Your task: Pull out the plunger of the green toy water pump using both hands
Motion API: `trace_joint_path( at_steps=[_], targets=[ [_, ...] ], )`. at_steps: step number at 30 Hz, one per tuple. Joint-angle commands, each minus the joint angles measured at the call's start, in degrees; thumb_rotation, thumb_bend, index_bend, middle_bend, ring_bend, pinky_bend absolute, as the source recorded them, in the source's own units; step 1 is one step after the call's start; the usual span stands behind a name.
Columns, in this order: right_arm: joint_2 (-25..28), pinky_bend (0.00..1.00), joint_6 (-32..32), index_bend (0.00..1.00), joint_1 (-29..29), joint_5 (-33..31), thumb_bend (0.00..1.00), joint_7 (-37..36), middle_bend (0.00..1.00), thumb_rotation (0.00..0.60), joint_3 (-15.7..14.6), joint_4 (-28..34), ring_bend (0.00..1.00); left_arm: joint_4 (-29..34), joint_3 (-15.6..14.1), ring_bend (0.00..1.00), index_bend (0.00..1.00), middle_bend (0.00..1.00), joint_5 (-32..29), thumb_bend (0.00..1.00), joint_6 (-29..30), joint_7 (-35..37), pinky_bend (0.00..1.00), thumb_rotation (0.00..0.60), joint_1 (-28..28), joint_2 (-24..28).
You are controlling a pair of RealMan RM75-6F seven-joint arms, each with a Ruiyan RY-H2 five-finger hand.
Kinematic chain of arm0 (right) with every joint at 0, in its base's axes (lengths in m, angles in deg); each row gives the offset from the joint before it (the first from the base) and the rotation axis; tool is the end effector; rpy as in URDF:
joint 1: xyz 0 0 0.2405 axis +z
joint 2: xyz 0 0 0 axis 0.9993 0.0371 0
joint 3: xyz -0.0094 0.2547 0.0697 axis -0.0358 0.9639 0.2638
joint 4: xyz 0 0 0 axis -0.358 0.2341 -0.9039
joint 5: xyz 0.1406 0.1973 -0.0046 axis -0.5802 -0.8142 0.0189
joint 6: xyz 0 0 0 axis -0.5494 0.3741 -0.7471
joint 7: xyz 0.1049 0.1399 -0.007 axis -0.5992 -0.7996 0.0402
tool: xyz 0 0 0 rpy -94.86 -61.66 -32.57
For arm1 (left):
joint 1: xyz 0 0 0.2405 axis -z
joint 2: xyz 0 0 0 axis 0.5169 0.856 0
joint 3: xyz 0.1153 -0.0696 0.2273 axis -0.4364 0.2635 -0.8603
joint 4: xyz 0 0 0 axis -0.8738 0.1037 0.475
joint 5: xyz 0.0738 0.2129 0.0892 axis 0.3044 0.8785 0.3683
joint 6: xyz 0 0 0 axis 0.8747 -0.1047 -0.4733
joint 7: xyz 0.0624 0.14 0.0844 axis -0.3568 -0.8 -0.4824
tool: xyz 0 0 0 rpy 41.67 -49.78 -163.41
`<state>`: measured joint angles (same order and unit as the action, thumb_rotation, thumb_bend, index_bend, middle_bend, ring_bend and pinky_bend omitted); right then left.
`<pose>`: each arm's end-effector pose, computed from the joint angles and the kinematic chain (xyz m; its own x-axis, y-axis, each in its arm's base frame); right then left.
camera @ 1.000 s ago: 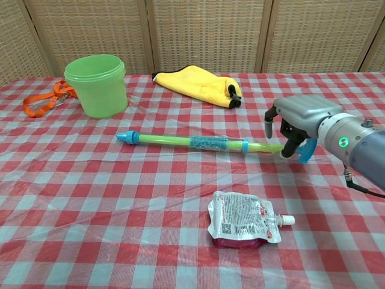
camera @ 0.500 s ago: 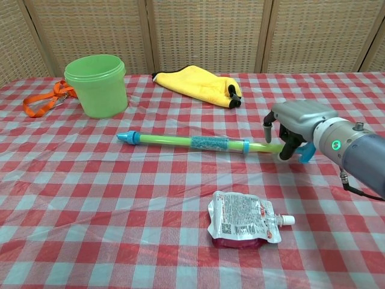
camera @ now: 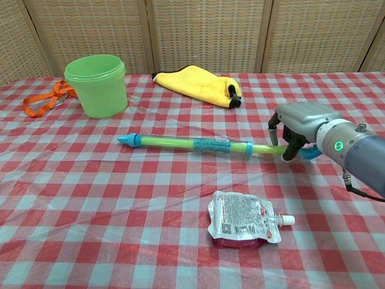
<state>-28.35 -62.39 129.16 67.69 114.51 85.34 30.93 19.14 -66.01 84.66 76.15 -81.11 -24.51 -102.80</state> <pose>-0.1692 -0.4026 -0.0953 0.5302 -0.2048 0.8227 -0.8478 -0.1391 0.5117 -0.2924 0.2207 0.0791 0.5016 0.0153 0.8650 0.8649 -0.0301 -0.5010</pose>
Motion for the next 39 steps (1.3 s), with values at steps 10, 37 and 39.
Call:
trace_joint_path(
  at_steps=[10,37,39],
  targets=[
    [3.1,0.68,-2.3,0.75,-0.4,3.1,0.51,-2.7,1.0,0.6,0.5,4.0,0.97,2.9,0.8,0.0,0.0,0.0,0.8,0.07,-1.3,-2.0,0.0,0.6,1.7,1.2],
    [7.4,0.68,-4.1,0.8,-1.3,3.3,0.52,-3.6,1.0,0.6,-0.3,10.8,0.97,10.3,7.9,0.0,0.26,0.0,-8.1,0.24,-12.8,-10.1,0.0,0.6,13.4,-0.7],
    [7.6,0.68,-4.3,0.8,-1.3,3.5,0.52,-3.5,1.0,0.6,-0.5,11.4,0.97,9.7,9.0,0.0,0.29,0.0,-10.0,0.24,-14.7,-10.5,0.0,0.6,15.2,-2.0]
  ],
)
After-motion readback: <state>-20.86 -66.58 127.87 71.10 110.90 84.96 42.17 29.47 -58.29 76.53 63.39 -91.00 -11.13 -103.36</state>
